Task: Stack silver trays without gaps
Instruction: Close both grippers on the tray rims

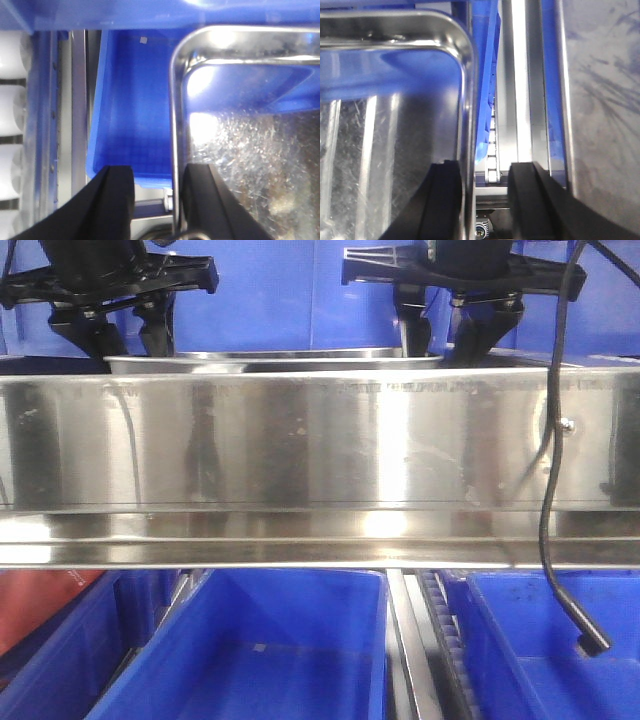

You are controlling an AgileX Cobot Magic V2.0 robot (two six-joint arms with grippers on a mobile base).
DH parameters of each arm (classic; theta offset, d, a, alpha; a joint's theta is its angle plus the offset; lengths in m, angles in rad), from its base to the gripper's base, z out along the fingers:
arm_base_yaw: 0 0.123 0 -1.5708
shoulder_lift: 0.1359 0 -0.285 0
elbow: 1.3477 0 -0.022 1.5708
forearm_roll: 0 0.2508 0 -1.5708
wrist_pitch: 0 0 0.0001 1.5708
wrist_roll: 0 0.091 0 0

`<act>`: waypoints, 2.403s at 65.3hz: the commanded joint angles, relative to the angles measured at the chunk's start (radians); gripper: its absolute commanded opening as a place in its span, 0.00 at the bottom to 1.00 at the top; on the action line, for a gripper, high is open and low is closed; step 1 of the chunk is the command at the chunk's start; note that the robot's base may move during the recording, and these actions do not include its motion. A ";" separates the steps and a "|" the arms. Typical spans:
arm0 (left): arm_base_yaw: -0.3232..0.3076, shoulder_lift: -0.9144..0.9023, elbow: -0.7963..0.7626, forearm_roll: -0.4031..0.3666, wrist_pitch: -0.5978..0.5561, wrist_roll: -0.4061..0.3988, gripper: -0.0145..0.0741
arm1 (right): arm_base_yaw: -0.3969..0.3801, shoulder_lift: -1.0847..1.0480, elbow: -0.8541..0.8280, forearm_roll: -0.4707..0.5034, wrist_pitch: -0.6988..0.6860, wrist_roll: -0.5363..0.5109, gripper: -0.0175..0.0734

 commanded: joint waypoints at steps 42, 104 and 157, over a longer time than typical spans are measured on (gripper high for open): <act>-0.006 0.011 -0.006 -0.063 0.011 0.003 0.35 | 0.001 -0.001 -0.010 0.004 -0.018 0.000 0.33; -0.128 -0.135 -0.010 0.010 0.056 -0.164 0.15 | 0.014 -0.106 -0.088 -0.004 0.064 -0.038 0.12; -0.277 -0.371 -0.247 0.273 0.202 -0.287 0.15 | 0.077 -0.399 -0.157 -0.132 0.045 -0.022 0.12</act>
